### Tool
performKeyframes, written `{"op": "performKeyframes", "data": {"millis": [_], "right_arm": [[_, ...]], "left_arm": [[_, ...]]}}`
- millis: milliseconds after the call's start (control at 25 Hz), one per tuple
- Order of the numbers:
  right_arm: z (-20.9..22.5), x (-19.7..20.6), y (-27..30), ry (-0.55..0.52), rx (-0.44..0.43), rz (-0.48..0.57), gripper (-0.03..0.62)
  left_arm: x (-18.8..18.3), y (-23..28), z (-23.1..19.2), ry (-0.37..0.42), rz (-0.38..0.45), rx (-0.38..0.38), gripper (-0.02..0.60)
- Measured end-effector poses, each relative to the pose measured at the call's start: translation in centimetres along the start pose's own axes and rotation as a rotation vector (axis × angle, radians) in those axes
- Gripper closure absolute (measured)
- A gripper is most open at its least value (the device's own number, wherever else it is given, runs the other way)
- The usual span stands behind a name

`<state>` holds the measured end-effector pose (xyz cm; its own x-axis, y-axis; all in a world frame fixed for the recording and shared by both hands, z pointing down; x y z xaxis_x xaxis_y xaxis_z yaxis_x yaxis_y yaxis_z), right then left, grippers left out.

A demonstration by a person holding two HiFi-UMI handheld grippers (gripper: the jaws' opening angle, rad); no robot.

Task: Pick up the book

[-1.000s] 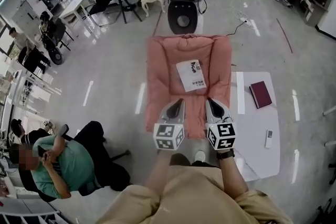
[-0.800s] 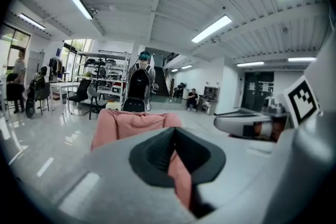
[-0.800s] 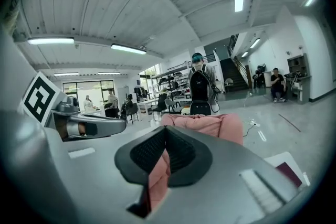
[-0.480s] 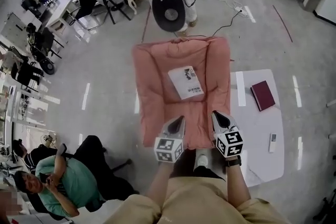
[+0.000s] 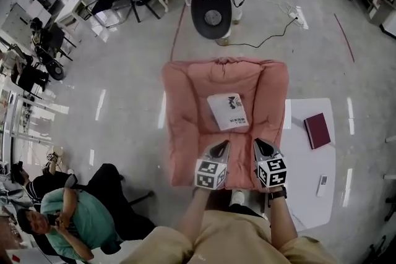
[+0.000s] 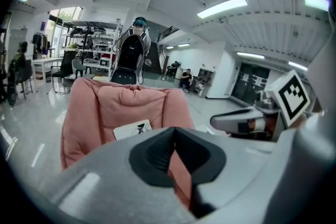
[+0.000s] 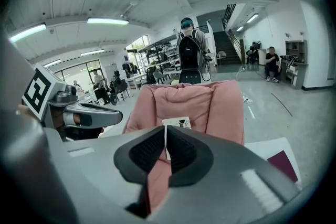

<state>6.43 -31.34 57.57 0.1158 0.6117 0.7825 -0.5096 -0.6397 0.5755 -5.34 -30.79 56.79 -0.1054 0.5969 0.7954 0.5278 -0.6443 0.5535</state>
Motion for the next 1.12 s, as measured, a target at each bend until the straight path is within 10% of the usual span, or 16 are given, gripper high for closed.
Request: {"op": "performKeyframes", "data": {"millis": [800, 1120], "right_arm": [[8.3, 7.1, 21.8, -0.055, -0.067, -0.404, 0.289], [10.3, 6.3, 28.2, -0.107, -0.1, -0.346, 0.299]], "left_arm": [[5.4, 11.0, -11.5, -0.112, -0.185, 0.022, 0.555], [8.2, 11.7, -13.6, -0.152, -0.241, 0.01, 0.555]]}}
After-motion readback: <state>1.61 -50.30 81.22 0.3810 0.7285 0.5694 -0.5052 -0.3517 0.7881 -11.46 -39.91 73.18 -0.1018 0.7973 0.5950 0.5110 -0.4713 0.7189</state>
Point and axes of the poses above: the fingertips, and each gripper's own axes: y forward along the fingers, z to its right, x out of its underside, the point moved 2 cm from there along -y, backward along the fingers, and after that the axes turned 4 degrees about -z, right-handed, at the moved point
